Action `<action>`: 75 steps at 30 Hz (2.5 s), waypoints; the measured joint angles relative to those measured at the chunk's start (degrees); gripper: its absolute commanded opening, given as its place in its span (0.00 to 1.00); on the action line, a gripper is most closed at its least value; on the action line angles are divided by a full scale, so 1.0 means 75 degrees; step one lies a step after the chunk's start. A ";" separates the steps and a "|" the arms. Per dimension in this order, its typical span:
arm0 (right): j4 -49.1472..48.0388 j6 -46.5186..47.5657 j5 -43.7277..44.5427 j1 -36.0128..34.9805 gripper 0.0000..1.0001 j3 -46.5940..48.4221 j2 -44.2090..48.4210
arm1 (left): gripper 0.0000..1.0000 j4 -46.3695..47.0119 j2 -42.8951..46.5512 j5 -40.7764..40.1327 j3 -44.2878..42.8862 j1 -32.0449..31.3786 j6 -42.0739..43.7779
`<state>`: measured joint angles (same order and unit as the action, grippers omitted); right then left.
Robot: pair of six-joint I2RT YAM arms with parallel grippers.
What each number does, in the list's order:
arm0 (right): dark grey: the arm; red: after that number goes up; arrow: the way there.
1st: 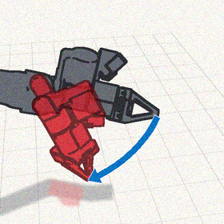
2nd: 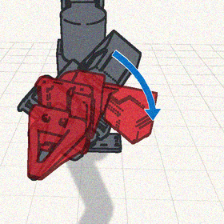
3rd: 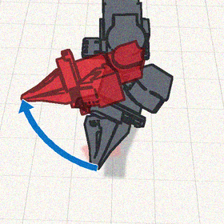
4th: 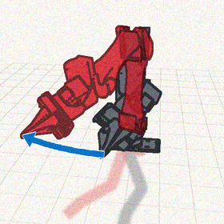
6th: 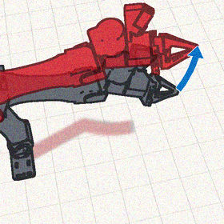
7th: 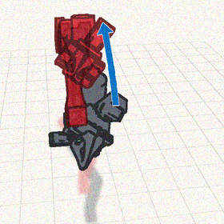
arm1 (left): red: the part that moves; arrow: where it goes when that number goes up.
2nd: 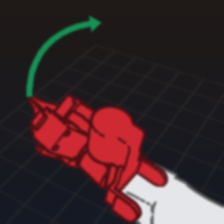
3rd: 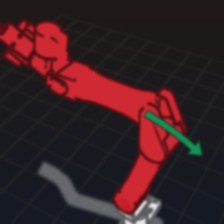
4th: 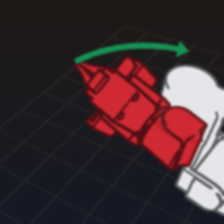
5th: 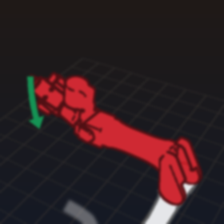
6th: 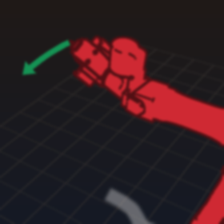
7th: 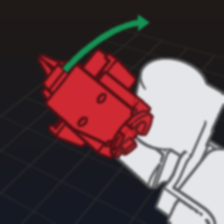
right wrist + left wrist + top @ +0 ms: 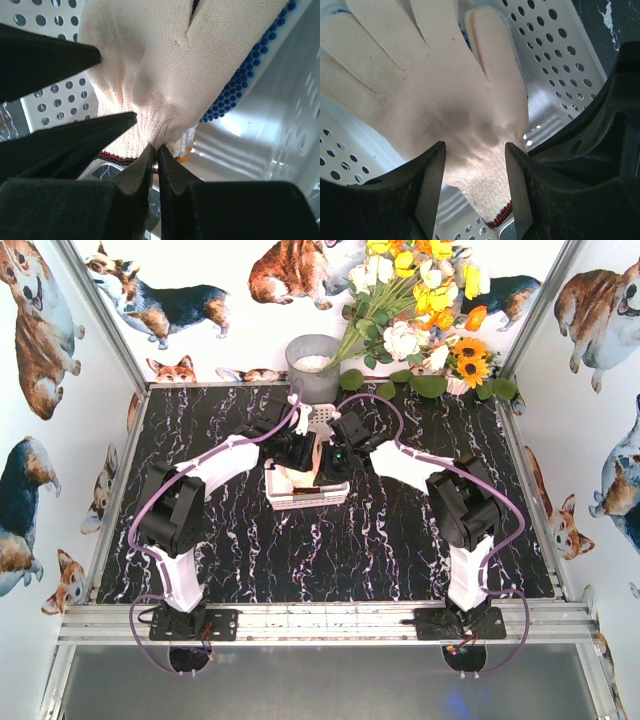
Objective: Put the gloves into the storage basket
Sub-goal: Place the glove in the bin, then reset both arms
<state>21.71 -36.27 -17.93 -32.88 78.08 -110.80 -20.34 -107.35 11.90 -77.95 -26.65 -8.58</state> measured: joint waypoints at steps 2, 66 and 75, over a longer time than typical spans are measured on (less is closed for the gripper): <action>-0.0076 -0.0006 0.0012 0.0000 0.06 0.0082 -0.0117 | 0.44 0.0029 0.0003 0.0012 0.0067 0.0000 -0.0006; -0.5942 0.4447 0.4462 0.3622 1.00 -0.9025 0.7053 | 1.00 0.8664 0.3465 -0.4156 0.8090 0.3413 0.0632; -0.8195 0.4858 0.3602 0.3745 1.00 -0.8230 0.3550 | 1.00 1.0436 0.2419 -0.3558 0.8102 0.3366 0.1268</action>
<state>-39.75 0.16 9.08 -4.80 16.36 -84.18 57.93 -89.21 -14.79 -17.19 -1.41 0.93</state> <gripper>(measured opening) 0.995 0.994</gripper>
